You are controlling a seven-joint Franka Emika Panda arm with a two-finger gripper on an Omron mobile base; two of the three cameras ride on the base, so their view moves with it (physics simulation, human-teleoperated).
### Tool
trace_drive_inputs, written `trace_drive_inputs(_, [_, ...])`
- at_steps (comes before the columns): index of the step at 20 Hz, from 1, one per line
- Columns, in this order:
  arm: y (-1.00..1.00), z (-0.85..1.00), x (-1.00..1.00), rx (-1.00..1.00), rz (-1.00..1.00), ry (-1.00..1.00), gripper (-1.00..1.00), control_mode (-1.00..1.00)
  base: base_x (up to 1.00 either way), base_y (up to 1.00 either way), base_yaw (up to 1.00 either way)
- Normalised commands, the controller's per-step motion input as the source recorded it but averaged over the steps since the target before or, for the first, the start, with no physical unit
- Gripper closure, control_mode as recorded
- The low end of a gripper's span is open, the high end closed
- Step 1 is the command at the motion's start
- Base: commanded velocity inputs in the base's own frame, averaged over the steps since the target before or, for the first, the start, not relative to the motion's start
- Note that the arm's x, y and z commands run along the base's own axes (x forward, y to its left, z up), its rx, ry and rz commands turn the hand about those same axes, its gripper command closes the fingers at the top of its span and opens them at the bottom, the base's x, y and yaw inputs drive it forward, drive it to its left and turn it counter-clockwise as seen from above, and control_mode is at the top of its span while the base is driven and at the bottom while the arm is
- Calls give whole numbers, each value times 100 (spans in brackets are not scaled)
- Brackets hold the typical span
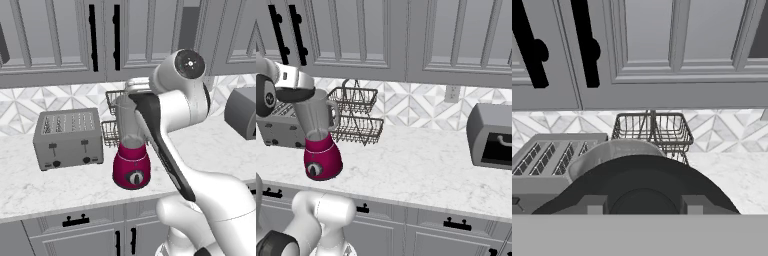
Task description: Close the lid blender by securely placing the lid on top.
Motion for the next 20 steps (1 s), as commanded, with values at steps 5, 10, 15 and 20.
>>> trace_drive_inputs(5, [28,0,15,0,0,0,100,-100,0,0,0])
trace_drive_inputs(10, [11,0,16,0,0,0,100,-100,0,0,0])
trace_drive_inputs(15, [0,0,12,0,0,0,100,-100,0,0,0])
trace_drive_inputs(20, [0,0,13,0,-2,0,100,-100,0,0,0])
